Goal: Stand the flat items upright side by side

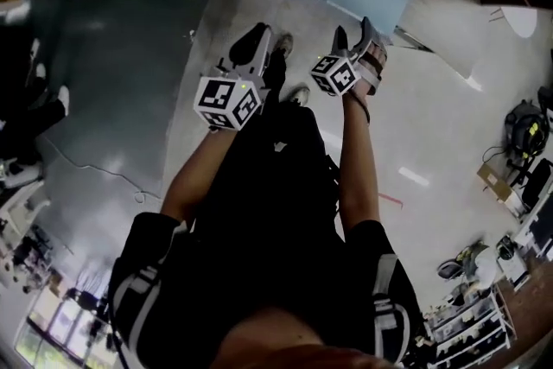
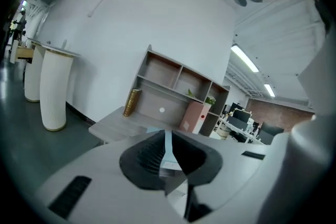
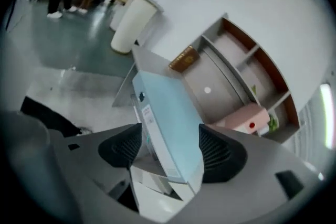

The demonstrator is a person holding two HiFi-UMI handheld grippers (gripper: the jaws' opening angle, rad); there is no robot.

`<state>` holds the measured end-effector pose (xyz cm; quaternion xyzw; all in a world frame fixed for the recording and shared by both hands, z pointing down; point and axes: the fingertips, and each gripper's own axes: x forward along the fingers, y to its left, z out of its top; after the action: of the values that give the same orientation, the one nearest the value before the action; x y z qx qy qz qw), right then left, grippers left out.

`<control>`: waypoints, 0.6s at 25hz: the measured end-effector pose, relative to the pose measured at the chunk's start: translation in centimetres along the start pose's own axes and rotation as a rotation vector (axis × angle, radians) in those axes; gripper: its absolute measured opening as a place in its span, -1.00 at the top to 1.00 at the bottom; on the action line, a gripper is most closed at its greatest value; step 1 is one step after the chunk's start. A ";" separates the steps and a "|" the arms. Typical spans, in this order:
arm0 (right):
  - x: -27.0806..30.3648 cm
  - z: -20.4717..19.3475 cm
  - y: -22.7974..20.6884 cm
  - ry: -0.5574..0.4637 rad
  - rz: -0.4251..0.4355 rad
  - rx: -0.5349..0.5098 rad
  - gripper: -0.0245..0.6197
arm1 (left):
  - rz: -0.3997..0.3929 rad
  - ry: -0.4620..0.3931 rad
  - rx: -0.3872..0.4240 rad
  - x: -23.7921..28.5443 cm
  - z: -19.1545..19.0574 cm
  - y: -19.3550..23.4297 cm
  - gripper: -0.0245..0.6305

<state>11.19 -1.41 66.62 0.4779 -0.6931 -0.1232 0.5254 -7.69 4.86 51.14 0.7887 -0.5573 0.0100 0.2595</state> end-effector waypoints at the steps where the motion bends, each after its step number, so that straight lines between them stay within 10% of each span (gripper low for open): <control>1: 0.8 0.6 1.3 0.000 0.001 -0.079 -0.15 | -0.019 -0.015 0.006 -0.6 0.5 -0.8 0.75; 7: 6.8 3.0 5.9 0.047 -0.015 -0.336 -0.22 | -0.086 -0.091 0.003 -1.1 2.6 -1.5 0.75; 15: 11.6 5.9 6.9 0.116 -0.063 -0.407 -0.36 | -0.117 -0.062 0.025 -1.1 4.5 3.0 0.76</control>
<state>2.61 -9.00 75.90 0.3896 -0.6072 -0.2493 0.6460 -12.01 3.20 48.13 0.8230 -0.5178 -0.0226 0.2326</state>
